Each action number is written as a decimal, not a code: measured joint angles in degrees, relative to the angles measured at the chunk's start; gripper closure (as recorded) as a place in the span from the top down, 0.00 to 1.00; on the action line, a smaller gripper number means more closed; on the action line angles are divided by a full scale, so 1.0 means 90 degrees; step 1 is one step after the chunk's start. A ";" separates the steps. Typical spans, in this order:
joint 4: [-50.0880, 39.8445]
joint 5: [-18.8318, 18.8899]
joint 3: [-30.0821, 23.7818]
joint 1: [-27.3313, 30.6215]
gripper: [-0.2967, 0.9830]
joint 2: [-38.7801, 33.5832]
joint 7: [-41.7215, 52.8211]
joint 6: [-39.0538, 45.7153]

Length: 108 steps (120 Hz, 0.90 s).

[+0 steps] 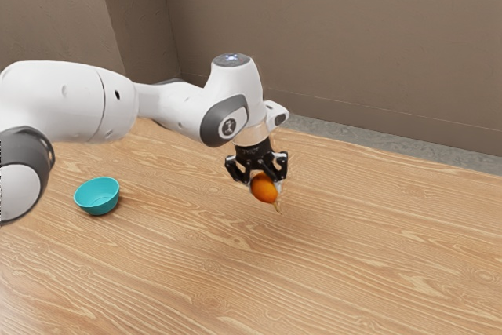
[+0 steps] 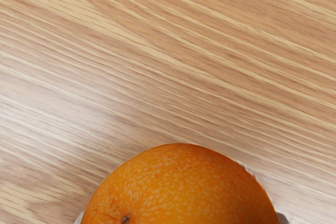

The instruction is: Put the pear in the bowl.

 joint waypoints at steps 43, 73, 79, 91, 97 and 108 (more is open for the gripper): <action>-0.1601 -0.0057 0.1383 0.0144 0.42 -0.1108 -0.0010 -0.0019; -0.2068 -0.0093 0.2361 0.0533 0.44 -0.1514 0.0103 -0.0043; -0.2061 -0.0131 0.2398 0.0863 0.44 -0.1518 0.0156 -0.0053; -0.1990 -0.0294 0.2420 0.1388 0.44 -0.1508 0.0302 -0.0073; -0.1933 -0.0343 0.2471 0.1478 0.44 -0.1504 0.0375 -0.0089; -0.1844 -0.0473 0.2546 0.1663 0.44 -0.1460 0.0523 -0.0111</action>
